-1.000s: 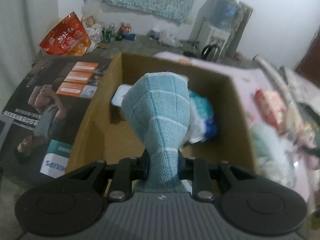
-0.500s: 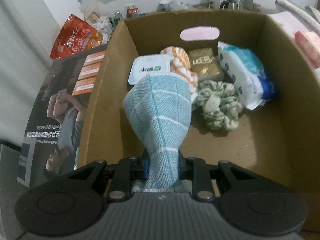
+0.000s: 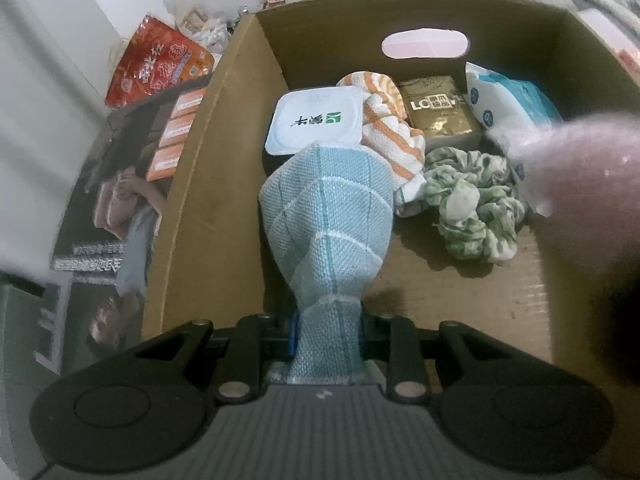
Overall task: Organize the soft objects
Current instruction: 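Carry the blue towel and pink sponge with both tools into the box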
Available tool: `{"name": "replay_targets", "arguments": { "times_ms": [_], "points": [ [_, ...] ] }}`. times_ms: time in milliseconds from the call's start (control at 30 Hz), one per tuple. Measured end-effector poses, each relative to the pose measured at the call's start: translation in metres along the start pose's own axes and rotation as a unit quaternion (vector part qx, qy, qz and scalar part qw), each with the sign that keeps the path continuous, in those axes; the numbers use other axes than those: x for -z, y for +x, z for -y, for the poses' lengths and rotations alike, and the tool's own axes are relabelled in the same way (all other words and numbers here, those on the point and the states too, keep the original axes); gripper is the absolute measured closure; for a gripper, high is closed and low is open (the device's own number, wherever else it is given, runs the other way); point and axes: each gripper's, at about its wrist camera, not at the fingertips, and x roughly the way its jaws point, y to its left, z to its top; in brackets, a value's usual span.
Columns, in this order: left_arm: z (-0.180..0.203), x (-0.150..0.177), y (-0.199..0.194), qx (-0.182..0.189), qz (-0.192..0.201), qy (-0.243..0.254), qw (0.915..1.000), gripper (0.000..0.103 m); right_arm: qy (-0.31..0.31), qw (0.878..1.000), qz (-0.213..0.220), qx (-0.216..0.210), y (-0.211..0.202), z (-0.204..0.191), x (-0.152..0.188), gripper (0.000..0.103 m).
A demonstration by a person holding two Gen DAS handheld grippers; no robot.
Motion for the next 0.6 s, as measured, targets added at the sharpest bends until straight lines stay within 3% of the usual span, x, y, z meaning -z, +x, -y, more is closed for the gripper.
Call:
{"name": "replay_targets", "arguments": {
  "times_ms": [67, 167, 267, 600],
  "points": [
    [-0.007, -0.001, 0.004, 0.021, -0.017, -0.021, 0.9994, 0.076, 0.016, 1.0, -0.008, 0.017, 0.012, 0.003, -0.005, 0.022],
    [-0.005, 0.003, 0.003, 0.004, -0.011, -0.016, 0.9998, 0.074, 0.03, 0.998, -0.008, 0.056, 0.023, 0.012, -0.01, 0.022],
    [-0.009, 0.006, 0.001, 0.021, -0.014, -0.033, 0.9991, 0.074, 0.032, 0.996, -0.014, 0.076, 0.035, 0.016, -0.015, 0.021],
    [-0.015, 0.009, -0.007, 0.059, -0.016, -0.053, 0.9967, 0.06, 0.077, 0.993, -0.057, 0.063, 0.083, 0.04, -0.009, 0.019]
  ]
}}
